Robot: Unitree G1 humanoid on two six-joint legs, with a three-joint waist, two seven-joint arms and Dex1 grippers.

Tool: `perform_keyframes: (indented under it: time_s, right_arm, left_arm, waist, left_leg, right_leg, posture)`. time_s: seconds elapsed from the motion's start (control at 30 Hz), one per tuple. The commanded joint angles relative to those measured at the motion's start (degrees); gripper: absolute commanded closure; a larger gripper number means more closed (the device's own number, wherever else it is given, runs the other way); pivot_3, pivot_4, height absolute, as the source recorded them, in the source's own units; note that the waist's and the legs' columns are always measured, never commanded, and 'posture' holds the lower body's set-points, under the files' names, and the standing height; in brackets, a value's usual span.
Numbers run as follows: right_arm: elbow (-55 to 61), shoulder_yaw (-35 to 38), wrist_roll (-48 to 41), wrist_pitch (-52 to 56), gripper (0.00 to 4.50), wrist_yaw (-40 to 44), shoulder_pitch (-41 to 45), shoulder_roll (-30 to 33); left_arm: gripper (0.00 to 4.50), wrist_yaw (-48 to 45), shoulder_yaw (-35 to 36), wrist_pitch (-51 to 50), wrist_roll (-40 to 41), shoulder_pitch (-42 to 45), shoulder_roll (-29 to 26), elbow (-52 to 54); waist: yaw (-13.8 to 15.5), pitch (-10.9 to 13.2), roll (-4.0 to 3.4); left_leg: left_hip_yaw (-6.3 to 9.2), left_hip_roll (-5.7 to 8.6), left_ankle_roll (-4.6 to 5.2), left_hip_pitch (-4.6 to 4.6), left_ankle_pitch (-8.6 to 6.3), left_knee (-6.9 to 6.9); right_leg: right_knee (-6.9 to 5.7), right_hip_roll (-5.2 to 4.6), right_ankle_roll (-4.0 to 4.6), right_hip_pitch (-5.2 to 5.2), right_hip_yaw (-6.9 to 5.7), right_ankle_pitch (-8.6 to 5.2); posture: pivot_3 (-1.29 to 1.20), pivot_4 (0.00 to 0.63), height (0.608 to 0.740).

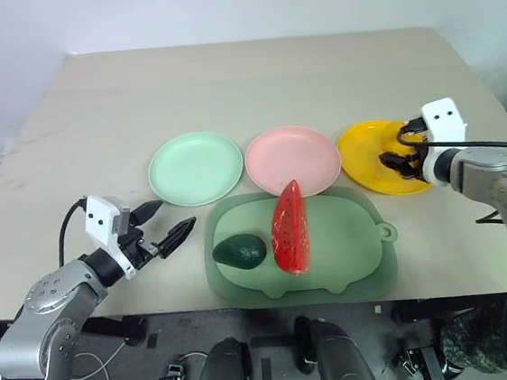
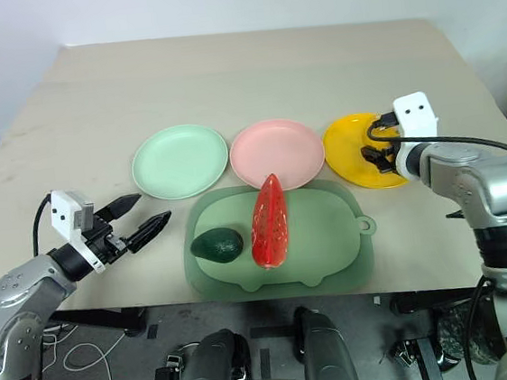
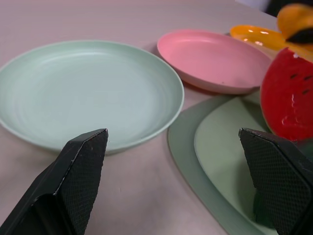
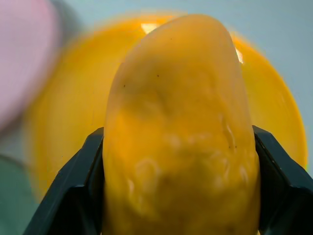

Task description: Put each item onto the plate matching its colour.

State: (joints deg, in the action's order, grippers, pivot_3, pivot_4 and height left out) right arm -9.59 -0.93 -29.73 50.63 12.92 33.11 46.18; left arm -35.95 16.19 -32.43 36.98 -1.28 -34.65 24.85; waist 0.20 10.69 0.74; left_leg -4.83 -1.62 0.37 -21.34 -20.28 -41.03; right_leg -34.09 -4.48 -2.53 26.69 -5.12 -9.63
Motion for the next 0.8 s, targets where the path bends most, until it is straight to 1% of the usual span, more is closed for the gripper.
perform_keyframes:
  time_s: [0.03, 0.07, 0.1, 0.13, 0.23, 0.3, 0.37, 0.43, 0.53, 0.63, 0.7, 0.73, 0.8]
  right_arm:
    - [-6.54, -0.4, 6.24, -6.75, 1.04, 4.14, 4.26, 0.01]
    - [-6.88, -0.45, 7.17, -7.3, 0.61, 5.08, 4.77, 0.11]
    - [-6.66, -0.43, 8.06, -7.46, 0.38, 5.83, 5.06, 0.31]
    - [-5.58, -0.59, 9.16, -7.69, 0.03, 6.55, 4.96, 0.86]
    - [-1.39, -0.58, 12.55, -8.34, 0.03, 7.64, 3.86, 2.38]
    - [6.38, 1.63, 13.1, -8.42, 0.03, 9.53, 1.62, 4.98]
    - [13.46, 4.43, 10.76, -6.5, 0.03, 12.14, -0.24, 6.22]
    - [20.53, 7.97, 4.71, -0.8, 0.03, 14.64, -1.2, 5.46]
    - [30.76, 13.14, -8.78, 13.39, 0.03, 15.31, -0.6, 0.47]
    - [37.01, 16.04, -19.79, 26.16, 0.03, 11.13, 0.73, -8.42]
    - [38.71, 17.36, -22.81, 32.32, 0.03, 7.26, 1.45, -14.63]
    - [39.45, 17.35, -22.84, 35.12, 0.03, 4.95, 1.66, -17.98]
    - [40.89, 15.4, -21.81, 38.7, 0.03, 1.76, 1.1, -22.0]
  left_arm:
    - [0.0, 0.39, 2.27, 0.15, 0.83, -0.3, -0.53, 1.54]
    - [0.0, 0.62, 2.58, 0.16, 0.89, -0.75, -0.36, 1.99]
    - [0.0, 0.82, 2.84, 0.16, 0.97, -1.15, -0.2, 2.36]
    - [0.0, 1.02, 3.06, 0.21, 1.03, -1.53, -0.04, 2.68]
    - [0.0, 1.49, 3.47, 0.33, 1.36, -2.16, 0.22, 3.02]
    - [0.0, 1.71, 3.58, 0.43, 1.52, -2.64, 0.33, 3.31]
    - [0.0, 1.68, 3.69, 0.5, 1.64, -2.82, 0.26, 3.21]
    - [0.0, 1.52, 3.51, 0.5, 1.61, -2.6, 0.15, 2.82]
    - [0.0, 0.94, 2.49, 0.46, 1.34, -1.62, -0.09, 1.91]
    - [0.0, 0.41, 1.38, 0.44, 0.89, 0.05, -0.14, 0.68]
    - [0.0, 0.18, 0.89, 0.42, 0.81, 0.86, -0.15, 0.09]
    - [0.0, 0.07, 0.67, 0.46, 0.77, 1.12, -0.18, -0.14]
    - [0.0, -0.01, 0.04, 0.46, 0.57, 1.65, -0.16, -0.5]
  waist:
    - [0.03, 0.02, -0.04]
    - [0.06, 0.02, -0.04]
    - [0.07, 0.02, -0.04]
    - [0.09, 0.02, -0.04]
    - [0.18, 0.02, -0.04]
    - [0.48, 0.04, -0.07]
    - [0.54, 0.05, -0.08]
    - [0.53, 0.04, -0.08]
    - [0.34, 0.02, -0.04]
    - [0.38, 0.02, -0.03]
    - [0.41, 0.02, -0.04]
    - [0.4, 0.03, -0.06]
    - [0.53, 0.03, -0.06]
  left_leg:
    - [0.0, 0.0, 0.0, 0.0, 0.0, 0.0]
    - [0.0, 0.0, 0.0, -0.01, 0.0, -0.01]
    - [0.0, -0.01, 0.0, -0.01, 0.0, 0.0]
    - [0.01, -0.03, 0.0, -0.02, 0.0, -0.01]
    - [0.02, -0.1, 0.0, -0.01, 0.0, -0.01]
    - [0.01, -0.11, 0.0, -0.02, 0.0, -0.01]
    - [0.04, -0.11, 0.0, -0.05, 0.0, -0.01]
    - [0.03, -0.12, 0.0, -0.04, 0.0, -0.01]
    - [0.04, -0.16, -0.01, 0.01, 0.0, -0.02]
    - [0.07, -0.21, -0.01, 0.04, 0.0, -0.01]
    - [0.07, -0.2, -0.01, 0.02, 0.0, -0.02]
    - [0.06, -0.19, -0.01, 0.01, 0.0, -0.02]
    - [0.05, -0.15, -0.01, -0.04, 0.0, -0.03]
  right_leg:
    - [-0.01, -0.01, 0.0, 0.0, 0.0, 0.0]
    - [-0.01, -0.01, 0.0, 0.01, 0.0, 0.0]
    - [-0.01, -0.02, 0.0, 0.02, 0.0, 0.0]
    - [-0.01, -0.02, 0.0, 0.02, 0.0, 0.0]
    - [-0.01, -0.03, -0.01, 0.01, 0.0, 0.0]
    - [-0.02, -0.05, -0.01, 0.03, 0.0, 0.0]
    - [-0.02, -0.06, -0.02, 0.05, -0.02, -0.01]
    - [-0.01, -0.05, -0.02, 0.04, -0.03, -0.01]
    - [-0.02, -0.02, -0.01, 0.01, -0.03, 0.0]
    - [-0.04, 0.02, 0.01, -0.01, -0.03, 0.0]
    - [-0.06, 0.01, 0.02, 0.0, -0.03, 0.01]
    - [-0.06, 0.0, 0.02, 0.01, -0.03, 0.01]
    - [-0.07, -0.05, 0.02, 0.05, -0.03, 0.01]
  posture:
    - [0.0, 0.15, 0.74]
    - [0.0, 0.15, 0.74]
    - [0.0, 0.15, 0.74]
    - [0.0, 0.15, 0.74]
    - [0.0, 0.15, 0.74]
    - [0.0, 0.15, 0.74]
    - [0.0, 0.15, 0.74]
    - [0.0, 0.15, 0.74]
    - [0.0, 0.15, 0.74]
    - [0.0, 0.15, 0.74]
    - [0.0, 0.15, 0.74]
    - [0.0, 0.15, 0.74]
    - [0.0, 0.15, 0.74]
